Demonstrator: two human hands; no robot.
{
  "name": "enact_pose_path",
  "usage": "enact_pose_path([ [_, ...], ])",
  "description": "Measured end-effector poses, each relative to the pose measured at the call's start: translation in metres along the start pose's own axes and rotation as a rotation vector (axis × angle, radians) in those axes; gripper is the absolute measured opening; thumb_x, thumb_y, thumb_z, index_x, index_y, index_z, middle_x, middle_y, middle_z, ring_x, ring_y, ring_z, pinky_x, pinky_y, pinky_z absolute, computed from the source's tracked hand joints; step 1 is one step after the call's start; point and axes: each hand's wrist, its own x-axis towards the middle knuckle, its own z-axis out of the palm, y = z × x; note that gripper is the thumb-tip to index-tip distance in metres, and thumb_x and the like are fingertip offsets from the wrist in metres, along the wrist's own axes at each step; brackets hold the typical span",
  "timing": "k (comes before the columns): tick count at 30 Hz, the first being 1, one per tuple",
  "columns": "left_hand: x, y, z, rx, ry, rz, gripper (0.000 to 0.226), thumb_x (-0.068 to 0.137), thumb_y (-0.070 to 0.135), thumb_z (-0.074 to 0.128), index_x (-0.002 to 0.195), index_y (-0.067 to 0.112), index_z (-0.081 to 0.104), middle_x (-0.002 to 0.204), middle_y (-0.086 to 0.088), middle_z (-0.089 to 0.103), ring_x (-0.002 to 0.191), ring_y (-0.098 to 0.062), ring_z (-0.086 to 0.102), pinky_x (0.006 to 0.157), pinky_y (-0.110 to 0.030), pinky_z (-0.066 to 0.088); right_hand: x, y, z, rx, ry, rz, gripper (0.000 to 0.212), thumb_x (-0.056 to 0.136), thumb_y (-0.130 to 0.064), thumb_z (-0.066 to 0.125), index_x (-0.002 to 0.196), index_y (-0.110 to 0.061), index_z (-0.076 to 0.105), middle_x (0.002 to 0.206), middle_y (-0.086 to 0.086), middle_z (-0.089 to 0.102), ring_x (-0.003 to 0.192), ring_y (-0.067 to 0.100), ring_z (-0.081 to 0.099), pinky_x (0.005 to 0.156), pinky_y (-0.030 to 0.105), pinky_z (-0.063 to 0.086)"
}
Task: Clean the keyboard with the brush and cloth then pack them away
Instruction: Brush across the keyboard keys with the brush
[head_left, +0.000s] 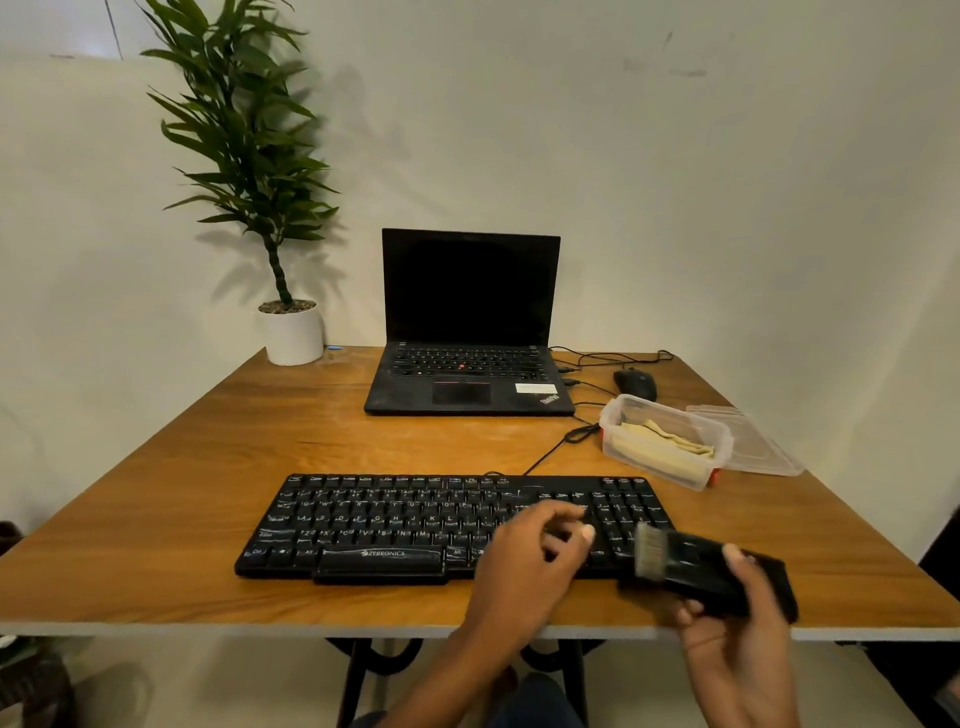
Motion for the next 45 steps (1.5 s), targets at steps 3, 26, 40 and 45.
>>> enact_pose_path([
  [3, 0.004, -0.022, -0.004, 0.276, 0.158, 0.188, 0.042, 0.084, 0.053, 0.037, 0.107, 0.030, 0.063, 0.096, 0.027, 0.055, 0.086, 0.013, 0.051, 0.086, -0.009, 0.035, 0.013, -0.023, -0.019, 0.209, 0.094, -0.009, 0.036, 0.057, -0.029, 0.072, 0.086, -0.019, 0.053, 0.095, 0.006, 0.062, 0.053, 0.006, 0.052, 0.036, 0.012, 0.039],
  [26, 0.025, -0.038, 0.033, 0.746, 0.089, 0.470, 0.047, 0.077, 0.065, 0.036, 0.085, 0.036, 0.072, 0.089, 0.022, 0.066, 0.093, -0.003, 0.061, 0.109, -0.045, 0.009, 0.074, -0.049, 0.018, -1.084, -0.314, -0.139, 0.016, 0.086, -0.004, 0.059, 0.097, -0.015, 0.053, 0.090, 0.003, 0.059, 0.093, 0.024, 0.059, 0.054, 0.021, 0.049],
  [40, 0.023, -0.039, 0.034, 0.731, 0.103, 0.475, 0.046, 0.077, 0.064, 0.037, 0.085, 0.036, 0.072, 0.089, 0.022, 0.065, 0.091, -0.002, 0.060, 0.108, -0.047, 0.013, 0.078, -0.031, 0.005, -0.861, -0.187, -0.259, 0.023, 0.086, -0.009, 0.060, 0.103, -0.022, 0.053, 0.098, 0.002, 0.060, 0.098, 0.023, 0.058, 0.077, 0.042, 0.053],
  [45, 0.024, -0.038, 0.033, 0.740, 0.113, 0.485, 0.045, 0.077, 0.064, 0.037, 0.085, 0.036, 0.072, 0.090, 0.021, 0.065, 0.092, -0.003, 0.061, 0.106, -0.048, 0.017, 0.082, -0.041, 0.009, -0.995, -0.182, -0.278, 0.022, 0.086, -0.010, 0.060, 0.107, -0.011, 0.053, 0.091, 0.004, 0.059, 0.095, 0.025, 0.057, 0.075, 0.036, 0.050],
])
